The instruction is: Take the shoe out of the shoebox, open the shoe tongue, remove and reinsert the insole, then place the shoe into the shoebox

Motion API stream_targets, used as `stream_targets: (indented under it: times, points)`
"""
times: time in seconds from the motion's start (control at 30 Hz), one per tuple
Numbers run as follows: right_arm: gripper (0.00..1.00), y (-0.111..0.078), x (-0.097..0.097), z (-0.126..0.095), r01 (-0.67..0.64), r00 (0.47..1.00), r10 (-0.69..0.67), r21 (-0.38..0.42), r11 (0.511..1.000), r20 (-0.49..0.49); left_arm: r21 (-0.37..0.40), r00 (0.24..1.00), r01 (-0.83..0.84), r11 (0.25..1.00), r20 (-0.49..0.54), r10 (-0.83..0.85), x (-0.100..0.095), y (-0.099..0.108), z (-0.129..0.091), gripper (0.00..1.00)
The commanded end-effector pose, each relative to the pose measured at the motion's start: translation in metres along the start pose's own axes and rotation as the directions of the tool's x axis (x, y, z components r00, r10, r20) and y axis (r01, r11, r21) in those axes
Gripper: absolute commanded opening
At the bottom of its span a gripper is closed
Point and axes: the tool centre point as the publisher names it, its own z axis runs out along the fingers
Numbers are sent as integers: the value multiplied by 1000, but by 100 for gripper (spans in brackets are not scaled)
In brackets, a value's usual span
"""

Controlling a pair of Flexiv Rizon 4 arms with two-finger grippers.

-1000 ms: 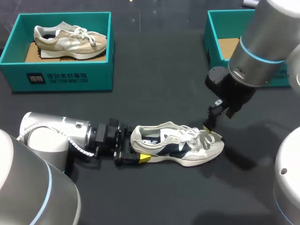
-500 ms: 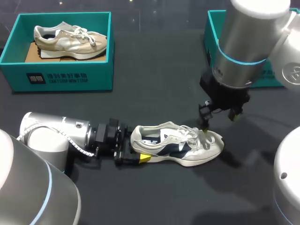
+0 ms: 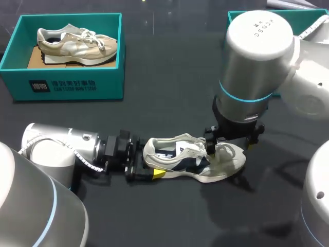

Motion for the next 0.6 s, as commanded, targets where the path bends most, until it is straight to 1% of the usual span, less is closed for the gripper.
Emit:
stream_targets:
  times: [0.03, 0.27, 0.3, 0.4, 0.47, 0.53, 0.57, 0.6]
  points:
    - [100, 4, 10, -3, -1, 999, 1, 8, 1000, 50, -1, 1000, 0, 1000, 2, 0, 1, 2, 4, 0]
    - [100, 4, 10, -3, -1, 999, 1, 8, 1000, 50, -1, 1000, 0, 1000, 2, 0, 1, 2, 4, 0]
    - [100, 4, 15, -1, -40, 998, 40, -8, 999, 38, -1, 1000, 0, 1000, 2, 0, 1, 2, 4, 0]
    - [100, 5, 31, 0, -133, 990, 133, -8, 991, 55, -1, 1000, 0, 1000, 2, 0, 1, 2, 4, 0]
    - [100, 8, 40, -1, -153, 984, 153, -5, 988, 89, -1, 1000, 0, 1000, 2, 0, 1, 2, 4, 0]
    - [100, 12, 48, -2, -176, 977, 171, 23, 984, 129, -1, 1000, 0, 1000, 2, 0, 1, 2, 4, 0]
    - [100, 14, 53, -3, -222, 963, 215, 26, 975, 162, -1, 1000, 0, 1000, 2, 0, 1, 2, 4, 0]
    - [100, 15, 55, -3, -236, 957, 226, 38, 971, 180, -1, 1000, 0, 1000, 2, 0, 1, 2, 4, 0]
